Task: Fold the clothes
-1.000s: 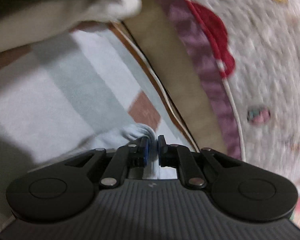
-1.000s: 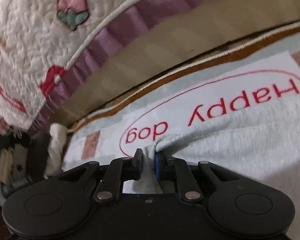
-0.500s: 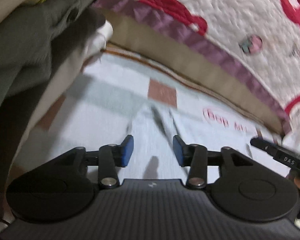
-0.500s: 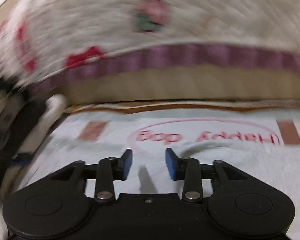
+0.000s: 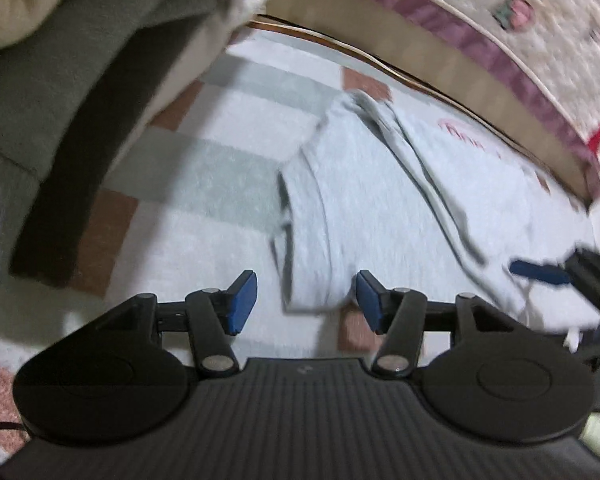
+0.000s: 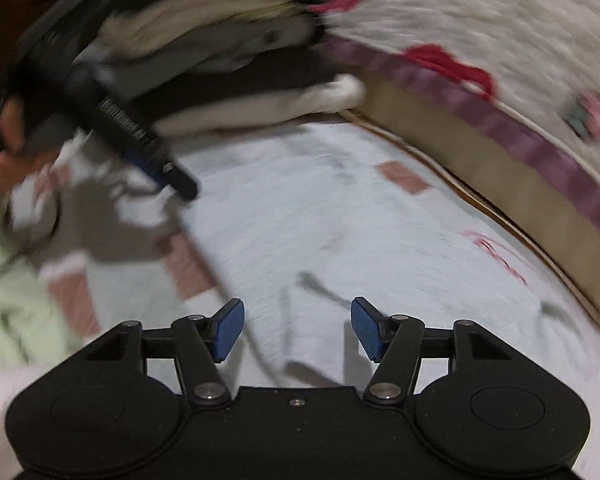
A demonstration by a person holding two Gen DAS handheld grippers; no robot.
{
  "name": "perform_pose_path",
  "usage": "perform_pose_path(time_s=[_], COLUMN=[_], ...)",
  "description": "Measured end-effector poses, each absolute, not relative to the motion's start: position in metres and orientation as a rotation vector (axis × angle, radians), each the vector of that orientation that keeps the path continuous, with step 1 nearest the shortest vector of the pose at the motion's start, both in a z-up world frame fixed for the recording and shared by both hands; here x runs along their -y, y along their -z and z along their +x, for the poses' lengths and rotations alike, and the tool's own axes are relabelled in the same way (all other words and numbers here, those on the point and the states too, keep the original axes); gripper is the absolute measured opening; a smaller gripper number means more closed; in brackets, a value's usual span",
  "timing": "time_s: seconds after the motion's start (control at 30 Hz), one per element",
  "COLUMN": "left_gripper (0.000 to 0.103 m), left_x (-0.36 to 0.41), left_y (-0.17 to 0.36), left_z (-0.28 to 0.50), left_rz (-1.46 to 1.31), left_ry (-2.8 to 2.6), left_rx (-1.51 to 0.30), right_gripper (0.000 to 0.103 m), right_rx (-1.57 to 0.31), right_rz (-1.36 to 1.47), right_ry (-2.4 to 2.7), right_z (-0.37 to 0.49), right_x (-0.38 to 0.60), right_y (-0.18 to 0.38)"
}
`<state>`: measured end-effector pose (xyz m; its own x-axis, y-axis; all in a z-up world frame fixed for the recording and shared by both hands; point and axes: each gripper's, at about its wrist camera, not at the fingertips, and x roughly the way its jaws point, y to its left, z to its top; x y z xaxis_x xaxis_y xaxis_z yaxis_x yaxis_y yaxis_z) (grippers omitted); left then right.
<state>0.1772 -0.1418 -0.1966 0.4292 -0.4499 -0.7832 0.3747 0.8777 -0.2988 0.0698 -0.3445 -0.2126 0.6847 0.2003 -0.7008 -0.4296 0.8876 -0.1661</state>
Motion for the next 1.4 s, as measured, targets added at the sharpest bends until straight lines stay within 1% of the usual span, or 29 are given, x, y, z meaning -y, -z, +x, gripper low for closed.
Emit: perform_pose_path(time_s=[0.07, 0.1, 0.13, 0.17, 0.2, 0.27, 0.37, 0.4, 0.43, 0.47, 0.53, 0.63, 0.67, 0.7, 0.73, 0.77, 0.8, 0.87, 0.97, 1.0, 1.03, 1.1, 1.17, 1.2, 1.23, 1.27, 1.3, 1.33, 1.4], left_gripper=[0.067, 0.066, 0.062, 0.031, 0.017, 0.014, 0.015, 0.012, 0.002, 0.001, 0.001, 0.004, 0.007, 0.016, 0.022, 0.032, 0.038, 0.042, 0.049, 0.050, 0.050, 0.052, 0.055, 0.056, 0.057, 0.058, 0.059, 0.059, 0.061], left_x=[0.154, 0.160, 0.167, 0.171, 0.173, 0.170, 0.162, 0.163, 0.163, 0.163, 0.152, 0.128, 0.126, 0.127, 0.127, 0.127, 0.128, 0.129, 0.133, 0.136, 0.138, 0.146, 0.151, 0.153, 0.155, 0.157, 0.159, 0.162, 0.171], left_y=[0.197, 0.198, 0.197, 0.197, 0.197, 0.193, 0.176, 0.172, 0.169, 0.167, 0.162, 0.157, 0.157, 0.159, 0.160, 0.163, 0.167, 0.174, 0.185, 0.189, 0.193, 0.199, 0.203, 0.207, 0.210, 0.213, 0.216, 0.217, 0.218], left_z=[0.169, 0.165, 0.161, 0.158, 0.157, 0.160, 0.156, 0.152, 0.148, 0.145, 0.147, 0.157, 0.159, 0.160, 0.161, 0.161, 0.161, 0.162, 0.162, 0.162, 0.162, 0.162, 0.162, 0.163, 0.164, 0.165, 0.165, 0.166, 0.168], left_rz=[0.043, 0.112, 0.189, 0.248, 0.292, 0.290, 0.275, 0.304, 0.345, 0.404, 0.414, 0.227, 0.169, 0.107, 0.040, -0.038, -0.108, -0.249, -0.420, -0.457, -0.489, -0.527, -0.569, -0.616, -0.664, -0.711, -0.756, -0.794, -0.848], left_ry=[0.565, 0.586, 0.593, 0.589, 0.584, 0.564, 0.523, 0.507, 0.472, 0.399, 0.340, 0.403, 0.446, 0.492, 0.533, 0.561, 0.585, 0.631, 0.668, 0.666, 0.663, 0.643, 0.599, 0.581, 0.564, 0.545, 0.530, 0.523, 0.509], left_rx=[-0.967, -0.945, -0.916, -0.882, -0.854, -0.834, -0.757, -0.729, -0.703, -0.675, -0.675, -0.743, -0.774, -0.818, -0.859, -0.892, -0.923, -0.984, -1.063, -1.086, -1.108, -1.146, -1.162, -1.177, -1.192, -1.207, -1.219, -1.225, -1.217], right_gripper=[0.065, 0.065, 0.065, 0.065, 0.065, 0.065, 0.066, 0.066, 0.066, 0.066, 0.066, 0.066, 0.066, 0.066, 0.067, 0.067, 0.067, 0.067, 0.072, 0.074, 0.081, 0.088, 0.087, 0.079, 0.061, 0.051, 0.030, 0.018, 0.017], right_rx=[-0.741, -0.743, -0.744, -0.744, -0.744, -0.737, -0.744, -0.747, -0.751, -0.753, -0.758, -0.771, -0.775, -0.778, -0.779, -0.779, -0.777, -0.770, -0.740, -0.730, -0.720, -0.706, -0.710, -0.716, -0.722, -0.729, -0.734, -0.730, -0.712], right_rz=[-0.378, -0.401, -0.421, -0.434, -0.455, -0.504, -0.540, -0.535, -0.530, -0.526, -0.528, -0.546, -0.533, -0.503, -0.469, -0.447, -0.455, -0.497, -0.568, -0.574, -0.577, -0.554, -0.510, -0.478, -0.448, -0.419, -0.393, -0.365, -0.265], right_ry=[-0.363, -0.364, -0.364, -0.362, -0.360, -0.349, -0.326, -0.315, -0.304, -0.297, -0.284, -0.269, -0.266, -0.259, -0.248, -0.235, -0.216, -0.201, -0.210, -0.210, -0.209, -0.198, -0.202, -0.219, -0.236, -0.252, -0.263, -0.257, -0.252], right_z=[0.070, 0.071, 0.071, 0.071, 0.070, 0.068, 0.068, 0.068, 0.068, 0.069, 0.070, 0.072, 0.072, 0.071, 0.070, 0.070, 0.069, 0.067, 0.068, 0.071, 0.075, 0.084, 0.093, 0.096, 0.098, 0.100, 0.100, 0.100, 0.097], right_x=[0.337, 0.333, 0.330, 0.329, 0.327, 0.324, 0.320, 0.320, 0.320, 0.320, 0.319, 0.317, 0.318, 0.320, 0.323, 0.325, 0.324, 0.321, 0.316, 0.316, 0.317, 0.322, 0.329, 0.332, 0.335, 0.338, 0.340, 0.343, 0.353], right_y=[0.216, 0.217, 0.218, 0.218, 0.219, 0.220, 0.222, 0.222, 0.222, 0.223, 0.224, 0.226, 0.226, 0.225, 0.224, 0.225, 0.226, 0.230, 0.232, 0.233, 0.233, 0.234, 0.234, 0.234, 0.233, 0.232, 0.232, 0.231, 0.226])
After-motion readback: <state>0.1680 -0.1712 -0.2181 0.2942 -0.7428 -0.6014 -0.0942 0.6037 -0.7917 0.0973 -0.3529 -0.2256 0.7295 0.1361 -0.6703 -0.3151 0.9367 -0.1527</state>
